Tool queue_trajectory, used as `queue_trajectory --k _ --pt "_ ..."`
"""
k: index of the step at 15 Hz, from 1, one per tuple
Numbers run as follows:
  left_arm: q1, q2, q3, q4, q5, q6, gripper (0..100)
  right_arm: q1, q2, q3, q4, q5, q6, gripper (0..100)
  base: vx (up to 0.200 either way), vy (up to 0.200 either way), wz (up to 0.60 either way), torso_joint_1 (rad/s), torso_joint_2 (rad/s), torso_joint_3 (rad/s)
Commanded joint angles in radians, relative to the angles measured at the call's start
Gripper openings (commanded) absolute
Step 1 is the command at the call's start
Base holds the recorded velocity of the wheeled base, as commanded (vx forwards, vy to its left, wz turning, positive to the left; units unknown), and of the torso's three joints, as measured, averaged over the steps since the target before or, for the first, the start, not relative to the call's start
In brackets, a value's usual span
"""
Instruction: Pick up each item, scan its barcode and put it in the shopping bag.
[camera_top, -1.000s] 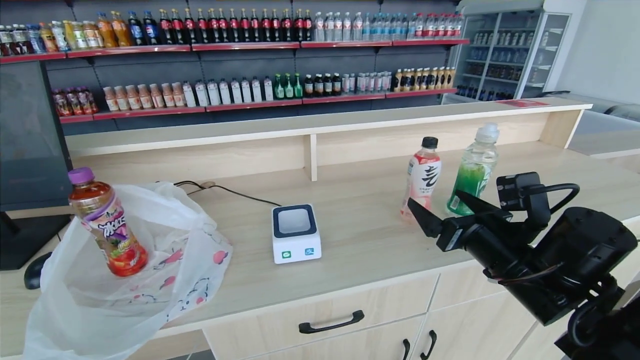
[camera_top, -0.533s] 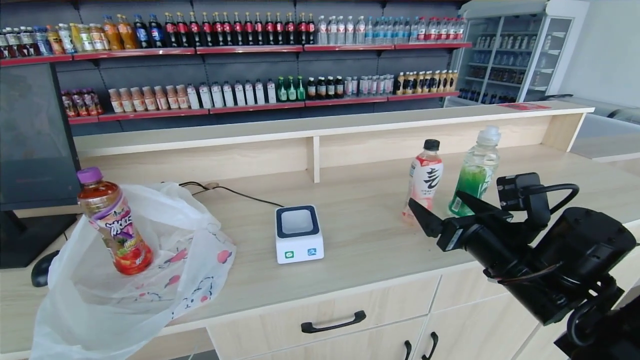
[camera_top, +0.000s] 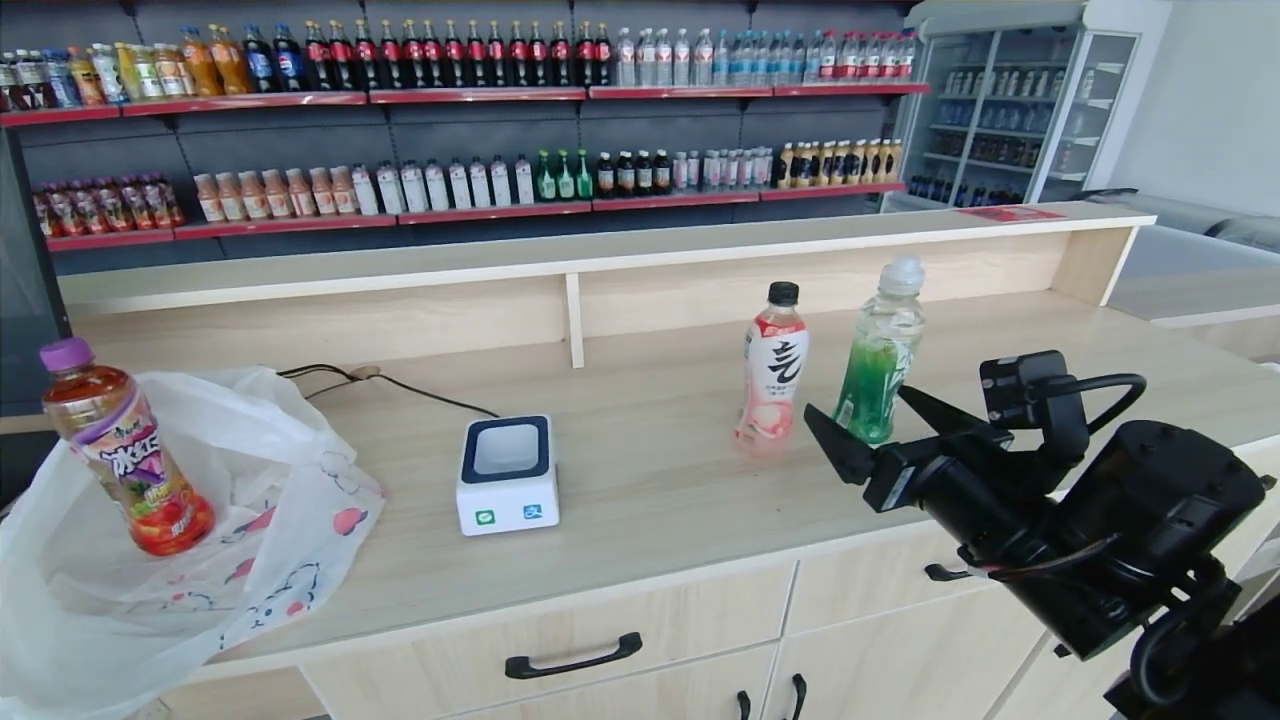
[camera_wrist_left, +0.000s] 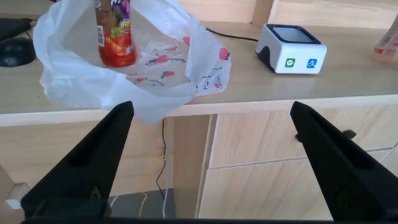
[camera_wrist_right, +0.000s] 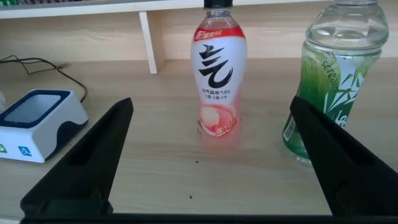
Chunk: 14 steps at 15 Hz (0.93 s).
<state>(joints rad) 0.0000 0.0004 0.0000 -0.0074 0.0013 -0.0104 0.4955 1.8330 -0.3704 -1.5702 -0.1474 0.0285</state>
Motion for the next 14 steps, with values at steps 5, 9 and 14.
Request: queue_trajectory --k 5,9,14 --pt "0.000 0.000 0.000 0.000 0.000 0.000 100 0.005 0.000 0.001 -0.001 0.000 0.001 100 0.000 0.000 0.48 -0.001 0.00 0.004" --pt "0.000 0.000 0.000 0.000 0.000 0.000 100 -0.003 0.002 0.002 -0.001 0.000 0.001 100 0.000 0.000 0.30 0.001 0.00 -0.001" --pt "0.000 0.000 0.000 0.000 0.000 0.000 100 -0.029 -0.008 0.027 -0.001 0.000 0.001 100 0.000 0.000 0.00 0.000 0.00 0.000"
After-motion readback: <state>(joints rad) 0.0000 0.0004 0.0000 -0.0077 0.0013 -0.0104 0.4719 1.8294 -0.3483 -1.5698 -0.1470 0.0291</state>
